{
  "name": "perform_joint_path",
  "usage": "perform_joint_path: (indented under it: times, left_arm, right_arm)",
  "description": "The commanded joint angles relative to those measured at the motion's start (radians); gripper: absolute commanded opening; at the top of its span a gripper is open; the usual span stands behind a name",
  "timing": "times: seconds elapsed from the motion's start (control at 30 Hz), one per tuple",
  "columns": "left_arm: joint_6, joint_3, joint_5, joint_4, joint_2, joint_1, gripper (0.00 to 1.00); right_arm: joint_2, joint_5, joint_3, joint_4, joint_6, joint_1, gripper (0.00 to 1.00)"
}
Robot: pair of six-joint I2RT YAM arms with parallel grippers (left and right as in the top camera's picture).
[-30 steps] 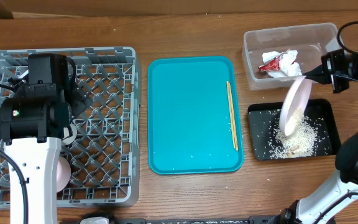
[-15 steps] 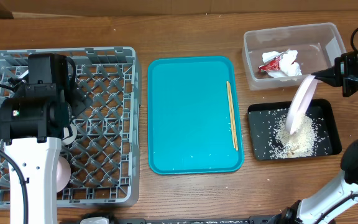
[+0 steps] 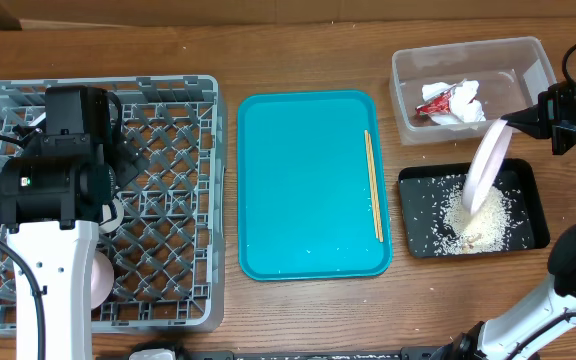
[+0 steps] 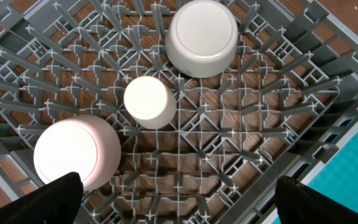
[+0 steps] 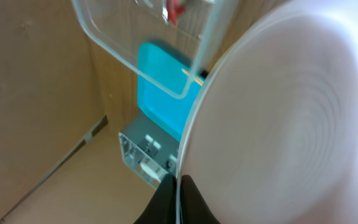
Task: Sort waste into correct bins and load items into the dishwasher
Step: 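Tilt the plate with the right gripper to pour rice onto black tray, then carry the white plate with the right gripper and lower it onto the teal tray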
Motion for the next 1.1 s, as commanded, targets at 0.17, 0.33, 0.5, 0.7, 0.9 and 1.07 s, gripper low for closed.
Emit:
perform_joint_path:
  times: [0.17, 0.33, 0.5, 0.7, 0.9, 1.07]
  left_arm:
    - [-0.017, -0.006, 0.004, 0.003, 0.001, -0.002, 1.00]
    - [-0.017, -0.006, 0.004, 0.003, 0.001, -0.002, 1.00]
    - [-0.017, -0.006, 0.004, 0.003, 0.001, -0.002, 1.00]
    - [-0.017, -0.006, 0.003, 0.003, 0.001, -0.002, 1.00]
    - [-0.017, -0.006, 0.004, 0.003, 0.001, -0.002, 1.00]
    - [-0.017, -0.006, 0.004, 0.003, 0.001, -0.002, 1.00]
  right_arm:
    - [-0.038, -0.093, 0.026, 0.010, -0.071, 0.004, 0.04]
    - [-0.038, -0.223, 0.026, -0.015, -0.093, 0.004, 0.04]
    - [-0.038, -0.251, 0.026, -0.010, -0.092, 0.004, 0.04]
    - [-0.038, -0.229, 0.026, -0.028, -0.099, 0.004, 0.04]
    - [-0.039, -0.230, 0.026, -0.050, -0.138, 0.083, 0.04]
    - [-0.039, -0.227, 0.026, 0.009, -0.220, 0.266, 0.04]
